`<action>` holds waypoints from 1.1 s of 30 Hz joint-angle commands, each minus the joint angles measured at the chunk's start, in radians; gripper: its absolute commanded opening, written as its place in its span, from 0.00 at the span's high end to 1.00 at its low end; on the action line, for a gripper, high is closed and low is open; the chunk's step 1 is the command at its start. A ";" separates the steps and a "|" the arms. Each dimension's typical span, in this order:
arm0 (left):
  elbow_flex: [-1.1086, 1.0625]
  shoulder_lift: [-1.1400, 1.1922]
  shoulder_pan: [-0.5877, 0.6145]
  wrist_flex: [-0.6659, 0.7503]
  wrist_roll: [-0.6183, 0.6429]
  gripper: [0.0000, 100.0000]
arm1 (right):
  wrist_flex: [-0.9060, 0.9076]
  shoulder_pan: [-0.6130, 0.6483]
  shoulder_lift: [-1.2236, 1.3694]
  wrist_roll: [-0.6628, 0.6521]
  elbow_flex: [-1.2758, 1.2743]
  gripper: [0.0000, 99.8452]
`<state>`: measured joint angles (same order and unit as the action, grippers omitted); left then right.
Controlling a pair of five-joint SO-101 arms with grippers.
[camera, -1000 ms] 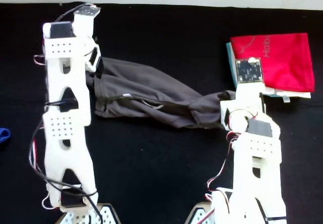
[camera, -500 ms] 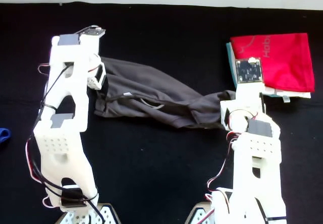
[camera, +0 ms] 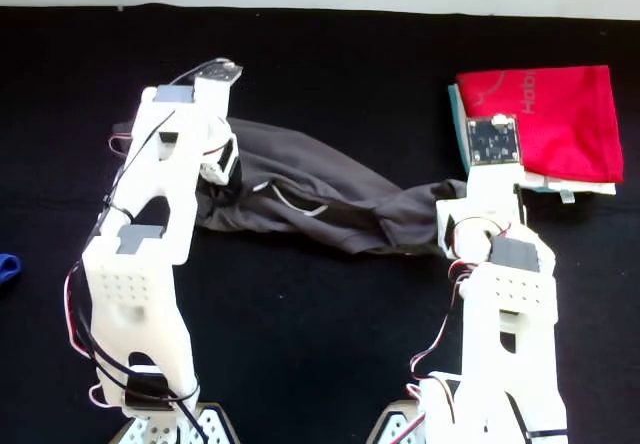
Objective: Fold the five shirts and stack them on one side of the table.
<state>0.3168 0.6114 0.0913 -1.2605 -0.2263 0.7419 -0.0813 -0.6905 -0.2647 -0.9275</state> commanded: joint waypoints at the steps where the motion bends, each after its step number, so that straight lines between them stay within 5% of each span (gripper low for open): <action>1: -0.001 -0.065 -0.016 0.020 0.006 0.82 | -0.016 0.008 -0.025 0.003 -0.001 0.99; 7: 0.027 -0.077 -0.021 -0.023 0.008 1.00 | -0.016 0.008 -0.025 0.008 -0.001 0.99; 19: 0.558 -0.077 -0.016 -0.491 0.071 0.99 | 0.039 0.005 -0.027 0.009 0.068 0.99; 23: 0.639 -0.110 0.005 -0.514 0.072 0.99 | 0.154 0.007 -0.025 0.041 0.228 0.99; 27: 0.512 -0.226 0.007 -0.516 0.072 0.99 | 0.249 0.008 -0.025 0.038 0.367 0.99; 33: -0.036 -0.553 0.001 -0.514 0.061 0.99 | 0.460 0.008 -0.027 0.038 0.501 0.99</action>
<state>0.5332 0.2478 0.0882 -1.7637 -0.1649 1.1162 -0.0813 -0.6905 -0.2355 -0.5117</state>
